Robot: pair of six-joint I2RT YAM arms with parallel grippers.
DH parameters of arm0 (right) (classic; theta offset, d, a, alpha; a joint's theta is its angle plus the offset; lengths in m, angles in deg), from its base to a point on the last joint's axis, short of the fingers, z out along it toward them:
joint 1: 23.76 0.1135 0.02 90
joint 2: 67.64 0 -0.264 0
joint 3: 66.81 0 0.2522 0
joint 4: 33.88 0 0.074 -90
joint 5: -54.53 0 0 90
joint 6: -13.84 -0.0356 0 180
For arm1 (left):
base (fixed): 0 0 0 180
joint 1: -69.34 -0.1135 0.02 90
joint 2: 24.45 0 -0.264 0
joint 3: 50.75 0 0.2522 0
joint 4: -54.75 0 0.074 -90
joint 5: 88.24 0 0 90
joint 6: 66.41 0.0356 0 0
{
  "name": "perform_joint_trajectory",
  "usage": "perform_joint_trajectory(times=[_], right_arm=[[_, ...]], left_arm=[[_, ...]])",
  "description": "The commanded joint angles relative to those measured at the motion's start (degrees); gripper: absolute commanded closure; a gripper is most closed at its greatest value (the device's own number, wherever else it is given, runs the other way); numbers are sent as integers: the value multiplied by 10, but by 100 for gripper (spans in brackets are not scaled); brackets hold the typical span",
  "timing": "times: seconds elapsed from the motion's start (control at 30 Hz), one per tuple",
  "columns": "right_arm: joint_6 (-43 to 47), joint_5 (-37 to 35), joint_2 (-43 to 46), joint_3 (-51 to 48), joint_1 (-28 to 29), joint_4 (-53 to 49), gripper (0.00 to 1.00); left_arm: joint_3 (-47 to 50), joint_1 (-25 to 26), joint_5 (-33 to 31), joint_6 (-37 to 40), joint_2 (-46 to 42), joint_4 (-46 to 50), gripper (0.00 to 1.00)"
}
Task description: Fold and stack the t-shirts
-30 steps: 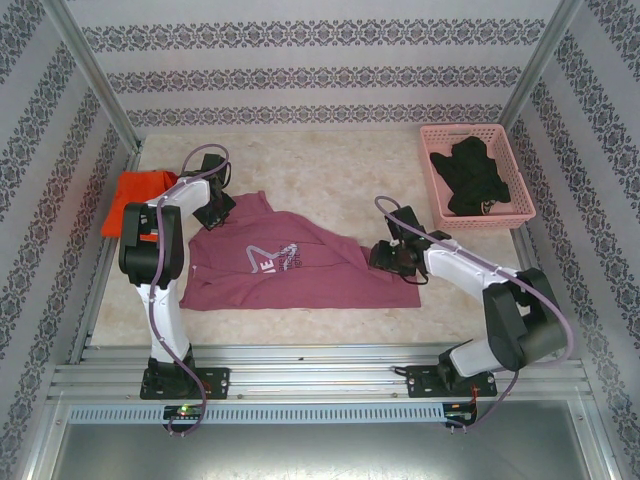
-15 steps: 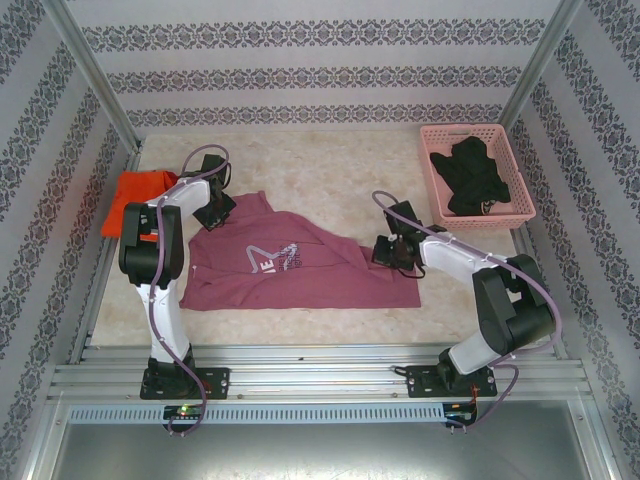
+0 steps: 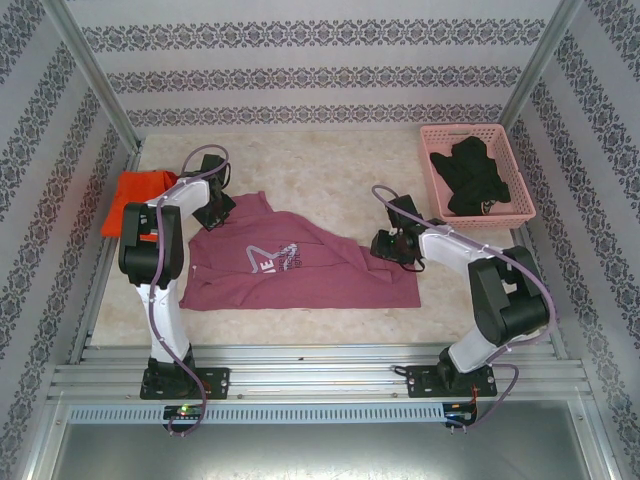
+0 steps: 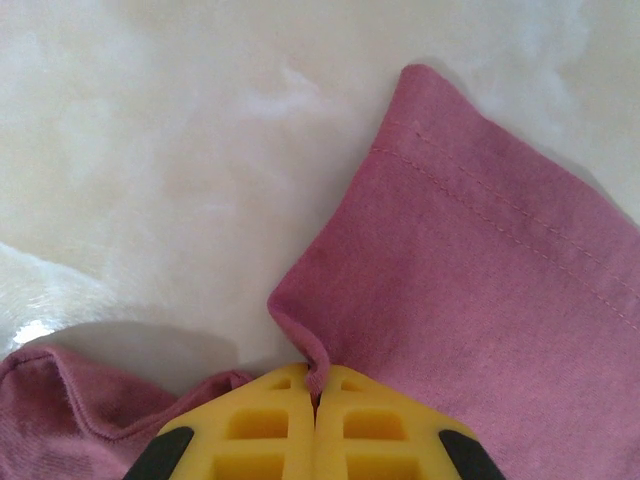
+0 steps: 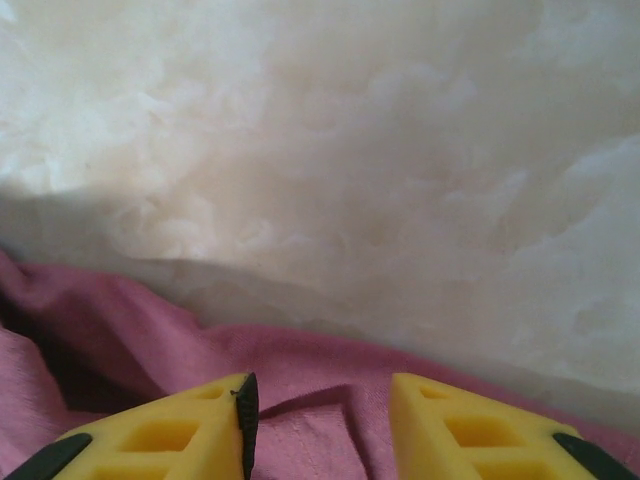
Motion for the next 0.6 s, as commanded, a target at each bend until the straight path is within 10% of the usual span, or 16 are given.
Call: perform_joint_trajectory(times=[0.0,0.33,0.57], right_arm=[[3,9,-21,-12,6,1,64],[6,11,-20,-2,11,0,98],[12,-24,15,9,11,-14,92]], left_arm=[[5,-9,-1,8,-6,-6,100],[6,-9,-2,9,-5,-5,100],[8,-9,-1,8,-5,-7,100]])
